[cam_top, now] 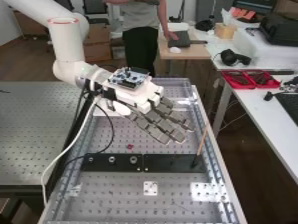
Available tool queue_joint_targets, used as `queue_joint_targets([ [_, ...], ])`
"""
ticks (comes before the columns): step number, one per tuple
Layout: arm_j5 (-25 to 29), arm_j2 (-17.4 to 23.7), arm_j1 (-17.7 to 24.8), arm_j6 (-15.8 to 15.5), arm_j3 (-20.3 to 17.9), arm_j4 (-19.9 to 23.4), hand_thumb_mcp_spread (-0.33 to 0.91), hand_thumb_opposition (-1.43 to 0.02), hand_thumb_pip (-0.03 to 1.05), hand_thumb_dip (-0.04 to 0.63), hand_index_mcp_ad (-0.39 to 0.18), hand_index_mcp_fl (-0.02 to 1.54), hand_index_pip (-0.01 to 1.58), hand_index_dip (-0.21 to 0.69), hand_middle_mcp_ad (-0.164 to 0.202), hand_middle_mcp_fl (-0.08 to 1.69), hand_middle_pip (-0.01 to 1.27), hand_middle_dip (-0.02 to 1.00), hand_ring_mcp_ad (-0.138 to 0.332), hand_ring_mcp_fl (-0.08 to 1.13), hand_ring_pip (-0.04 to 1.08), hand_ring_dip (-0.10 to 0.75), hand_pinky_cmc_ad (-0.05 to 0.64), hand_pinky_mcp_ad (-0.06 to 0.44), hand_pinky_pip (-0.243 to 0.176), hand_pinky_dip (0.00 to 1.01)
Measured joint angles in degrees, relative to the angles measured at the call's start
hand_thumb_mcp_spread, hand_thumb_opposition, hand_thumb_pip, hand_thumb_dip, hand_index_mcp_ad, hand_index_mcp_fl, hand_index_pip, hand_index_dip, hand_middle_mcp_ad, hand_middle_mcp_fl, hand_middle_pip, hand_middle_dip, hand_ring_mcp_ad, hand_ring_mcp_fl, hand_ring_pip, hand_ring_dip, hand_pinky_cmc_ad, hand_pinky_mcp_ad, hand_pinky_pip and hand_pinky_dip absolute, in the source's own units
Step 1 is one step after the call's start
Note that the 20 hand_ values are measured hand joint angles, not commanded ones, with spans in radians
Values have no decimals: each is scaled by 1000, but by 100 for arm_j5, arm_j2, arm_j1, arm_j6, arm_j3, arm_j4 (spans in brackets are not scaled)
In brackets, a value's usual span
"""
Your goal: Grab the pcb board and place it in the clear container
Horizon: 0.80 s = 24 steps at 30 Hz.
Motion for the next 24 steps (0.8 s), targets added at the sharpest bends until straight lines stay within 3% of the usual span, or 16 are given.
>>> queue_joint_targets([
  [9, -1499, 410, -487, -232, 168, -646, 689, -885, 368, 253, -183, 695, 1089, 442, 23, 136, 129, 140, 182, 51, 91, 37, 307, 136, -65, 178],
  [11, -1805, 468, -579, -268, 228, -729, 696, -885, 368, 253, -185, 658, 981, 438, 17, 136, 129, 143, 182, 51, 87, 37, 307, 136, -65, 178],
  [24, -2797, 526, -939, -196, 502, -961, 621, -836, 349, 251, -182, 557, 606, 433, 23, 136, 127, 150, 182, 51, 96, 44, 311, 136, -65, 178],
])
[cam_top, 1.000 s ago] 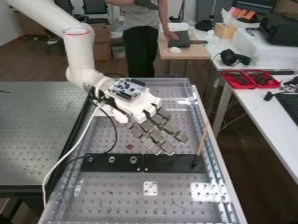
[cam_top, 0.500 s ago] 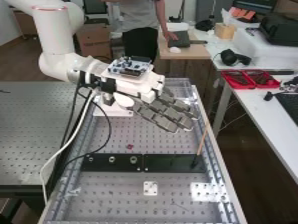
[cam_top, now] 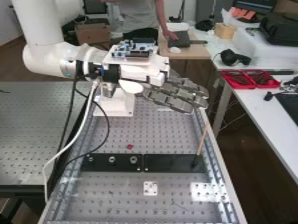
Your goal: Grab the pcb board and place it in the clear container
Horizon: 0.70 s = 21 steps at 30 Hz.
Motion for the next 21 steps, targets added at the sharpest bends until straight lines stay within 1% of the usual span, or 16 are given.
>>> queue_joint_targets([
  [8, -173, -25, -106, -22, 57, -15, 621, -822, 349, 251, -180, 553, 496, 433, 23, 133, 127, 150, 182, 47, 96, 44, 309, 136, -65, 178],
  [21, -300, 10, -163, -77, 93, -76, 616, -820, 349, 251, -183, 564, 433, 438, 19, 136, 127, 150, 183, 45, 96, 44, 305, 136, -65, 178],
])
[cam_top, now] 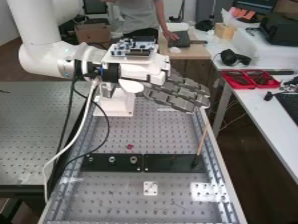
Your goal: Grab the pcb board and place it in the clear container
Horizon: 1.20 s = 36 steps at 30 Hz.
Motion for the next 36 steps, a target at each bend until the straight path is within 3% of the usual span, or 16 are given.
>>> queue_joint_targets([
  [36, -388, -8, -191, -73, 125, -114, 614, -819, 354, 251, -173, 565, 387, 450, 19, 136, 126, 155, 183, 37, 101, 44, 305, 134, -65, 178],
])
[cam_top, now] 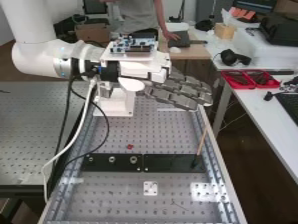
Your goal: Grab the pcb board and place it in the clear container
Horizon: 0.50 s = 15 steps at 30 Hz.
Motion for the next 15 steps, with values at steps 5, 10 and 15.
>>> queue_joint_targets([
  [5, -38, -10, -13, 9, 11, 2, 614, -819, 354, 253, -173, 569, 384, 454, 19, 136, 129, 155, 183, 37, 103, 44, 305, 134, -68, 178],
  [10, -106, -12, -36, -32, 40, -37, 616, -819, 354, 253, -171, 569, 382, 452, 19, 136, 129, 155, 183, 37, 103, 44, 305, 134, -65, 178],
  [15, -166, -9, -64, -61, 56, -60, 613, -819, 354, 253, -171, 569, 382, 452, 19, 136, 129, 155, 183, 37, 105, 44, 305, 134, -65, 178],
])
